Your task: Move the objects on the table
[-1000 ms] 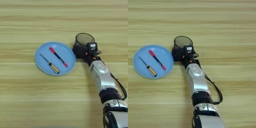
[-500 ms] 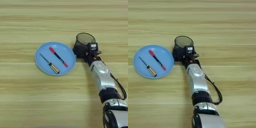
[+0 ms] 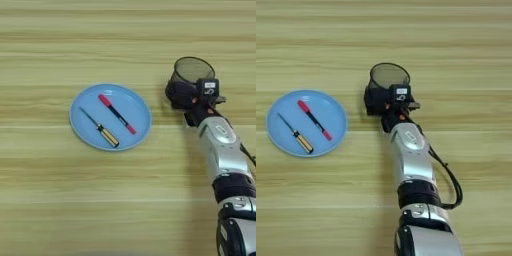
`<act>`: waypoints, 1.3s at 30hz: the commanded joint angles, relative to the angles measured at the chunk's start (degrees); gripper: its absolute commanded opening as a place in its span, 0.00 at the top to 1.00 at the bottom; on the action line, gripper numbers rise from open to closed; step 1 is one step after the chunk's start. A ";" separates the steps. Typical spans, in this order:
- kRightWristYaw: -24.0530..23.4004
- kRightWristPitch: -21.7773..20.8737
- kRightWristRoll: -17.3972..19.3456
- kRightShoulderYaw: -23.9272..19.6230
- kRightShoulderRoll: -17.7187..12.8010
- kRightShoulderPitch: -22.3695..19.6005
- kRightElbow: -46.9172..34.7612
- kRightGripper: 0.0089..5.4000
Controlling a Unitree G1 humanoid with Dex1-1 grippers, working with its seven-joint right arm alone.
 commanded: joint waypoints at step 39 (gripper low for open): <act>-2.15 -2.79 2.44 -9.05 -9.35 5.91 1.00 0.13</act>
